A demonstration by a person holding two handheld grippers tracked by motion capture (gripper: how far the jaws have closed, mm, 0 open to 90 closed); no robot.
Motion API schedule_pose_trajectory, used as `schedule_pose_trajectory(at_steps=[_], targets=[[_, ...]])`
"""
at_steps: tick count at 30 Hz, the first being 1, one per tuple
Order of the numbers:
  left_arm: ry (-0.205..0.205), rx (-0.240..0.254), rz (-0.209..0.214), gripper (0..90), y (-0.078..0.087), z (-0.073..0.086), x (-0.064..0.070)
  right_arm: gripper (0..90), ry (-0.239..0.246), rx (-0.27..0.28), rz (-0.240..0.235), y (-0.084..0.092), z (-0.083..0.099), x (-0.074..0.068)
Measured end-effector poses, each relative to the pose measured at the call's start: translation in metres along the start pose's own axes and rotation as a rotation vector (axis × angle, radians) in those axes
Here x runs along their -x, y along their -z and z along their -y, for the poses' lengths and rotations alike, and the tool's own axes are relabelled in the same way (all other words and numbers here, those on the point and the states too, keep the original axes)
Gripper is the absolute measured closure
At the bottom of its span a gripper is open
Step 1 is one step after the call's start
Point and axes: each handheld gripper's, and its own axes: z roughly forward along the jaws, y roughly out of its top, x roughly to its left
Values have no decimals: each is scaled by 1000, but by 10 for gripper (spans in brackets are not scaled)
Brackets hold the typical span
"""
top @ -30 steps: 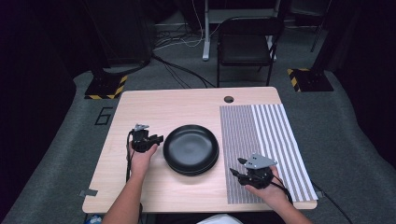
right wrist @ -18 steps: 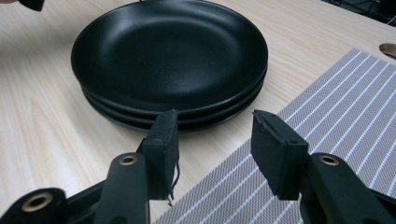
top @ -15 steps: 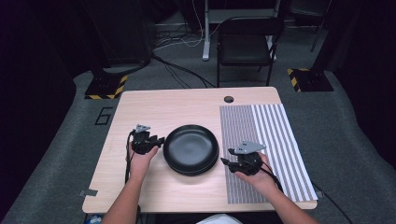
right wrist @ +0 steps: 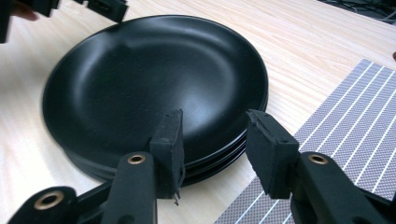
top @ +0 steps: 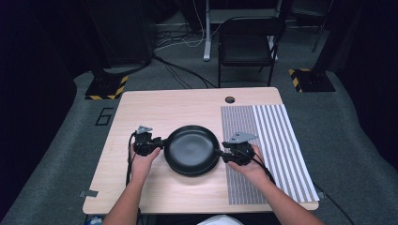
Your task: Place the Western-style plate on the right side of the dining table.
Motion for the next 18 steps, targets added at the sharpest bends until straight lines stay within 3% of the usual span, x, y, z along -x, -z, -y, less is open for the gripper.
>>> schedule_pose_trajectory(at_steps=[12,18], targets=[[37,-15,30,649,-2,1,2,599,-86,-33,35,-21,-5,14],[82,-24,60,685,-3,2,1,606,-107,-46,40,-28,-5,17]])
